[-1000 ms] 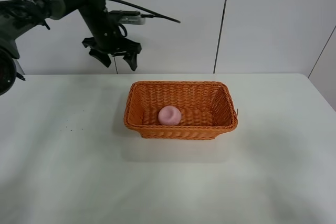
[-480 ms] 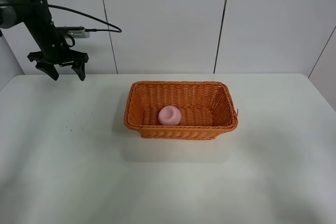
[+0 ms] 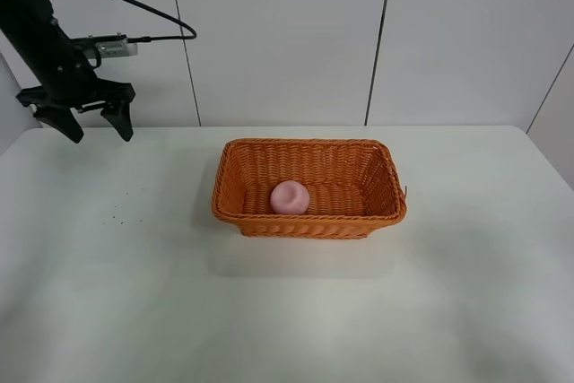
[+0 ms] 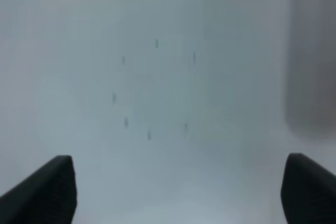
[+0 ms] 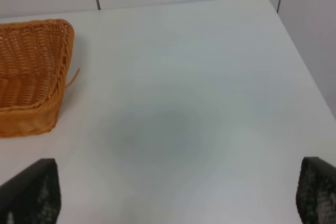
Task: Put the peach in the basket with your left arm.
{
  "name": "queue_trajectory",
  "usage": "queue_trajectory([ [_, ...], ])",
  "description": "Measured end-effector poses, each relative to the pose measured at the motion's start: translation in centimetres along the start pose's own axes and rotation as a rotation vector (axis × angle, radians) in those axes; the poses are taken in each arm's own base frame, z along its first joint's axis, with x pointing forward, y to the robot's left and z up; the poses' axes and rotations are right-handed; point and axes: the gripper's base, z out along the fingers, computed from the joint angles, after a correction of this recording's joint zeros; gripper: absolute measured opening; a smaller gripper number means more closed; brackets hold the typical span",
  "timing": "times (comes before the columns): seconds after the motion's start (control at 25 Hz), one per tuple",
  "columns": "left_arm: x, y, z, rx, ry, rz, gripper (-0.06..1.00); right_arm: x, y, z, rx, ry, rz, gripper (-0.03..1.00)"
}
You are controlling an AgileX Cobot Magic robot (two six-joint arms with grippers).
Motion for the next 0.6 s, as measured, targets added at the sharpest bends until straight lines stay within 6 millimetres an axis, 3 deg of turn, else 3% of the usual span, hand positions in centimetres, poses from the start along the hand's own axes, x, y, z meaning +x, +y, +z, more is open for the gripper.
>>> queue_trajectory([
  [0.16, 6.2, -0.4, -2.4, -0.001, 0.037, -0.003, 0.88, 0.0, 0.0, 0.0, 0.000, 0.000, 0.000, 0.69],
  [0.36, 15.5, -0.8, -4.7, -0.003, 0.036, 0.003, 0.88, 0.0, 0.0, 0.0, 0.000, 0.000, 0.000, 0.69],
  [0.6, 25.9, -0.8, -5.2, -0.049, -0.038, 0.023, 0.88, 0.0, 0.0, 0.0, 0.000, 0.000, 0.000, 0.69],
])
